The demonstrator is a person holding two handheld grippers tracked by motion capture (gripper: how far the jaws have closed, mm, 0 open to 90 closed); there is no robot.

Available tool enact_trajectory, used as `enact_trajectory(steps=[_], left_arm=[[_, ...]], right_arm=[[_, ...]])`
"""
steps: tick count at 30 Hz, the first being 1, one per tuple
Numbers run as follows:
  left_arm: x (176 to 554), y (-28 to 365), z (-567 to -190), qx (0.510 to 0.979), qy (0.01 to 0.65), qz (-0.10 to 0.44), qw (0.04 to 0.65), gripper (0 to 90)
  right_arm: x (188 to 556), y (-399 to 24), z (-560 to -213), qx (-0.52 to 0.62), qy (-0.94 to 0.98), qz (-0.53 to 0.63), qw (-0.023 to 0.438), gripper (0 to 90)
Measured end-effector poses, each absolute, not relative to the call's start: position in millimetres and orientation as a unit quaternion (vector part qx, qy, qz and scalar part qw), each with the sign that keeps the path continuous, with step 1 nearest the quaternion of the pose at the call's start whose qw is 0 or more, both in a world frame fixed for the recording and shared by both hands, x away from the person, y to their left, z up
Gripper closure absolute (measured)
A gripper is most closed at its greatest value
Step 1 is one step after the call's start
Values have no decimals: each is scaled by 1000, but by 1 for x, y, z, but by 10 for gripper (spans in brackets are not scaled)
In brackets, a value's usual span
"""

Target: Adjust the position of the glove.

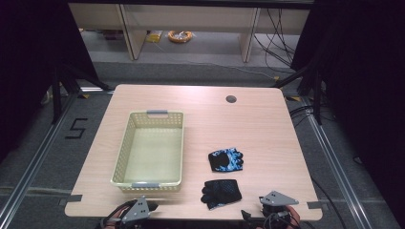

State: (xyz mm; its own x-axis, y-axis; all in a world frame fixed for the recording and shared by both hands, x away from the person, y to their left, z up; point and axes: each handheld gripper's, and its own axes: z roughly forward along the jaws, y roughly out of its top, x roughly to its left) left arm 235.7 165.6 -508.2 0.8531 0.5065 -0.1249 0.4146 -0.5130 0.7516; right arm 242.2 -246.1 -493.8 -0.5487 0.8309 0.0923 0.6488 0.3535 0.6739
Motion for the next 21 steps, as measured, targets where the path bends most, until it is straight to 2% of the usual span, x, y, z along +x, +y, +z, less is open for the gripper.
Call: enact_trajectory(steps=[7,8,14,21], left_arm=[[236,165,-509,870,263,55,413,156],[236,165,-509,869,264,54,416,156],[234,154,-509,860,280,38,425,159],[235,132,-504,864,258,41,431,171]], right_arm=[[243,-247,-493,440,816,344,147,251],[242,-244,-492,457,808,348,134,258],[247,-247,-491,433,820,344,145,331],[255,-250,-476,421,822,349,158,429]])
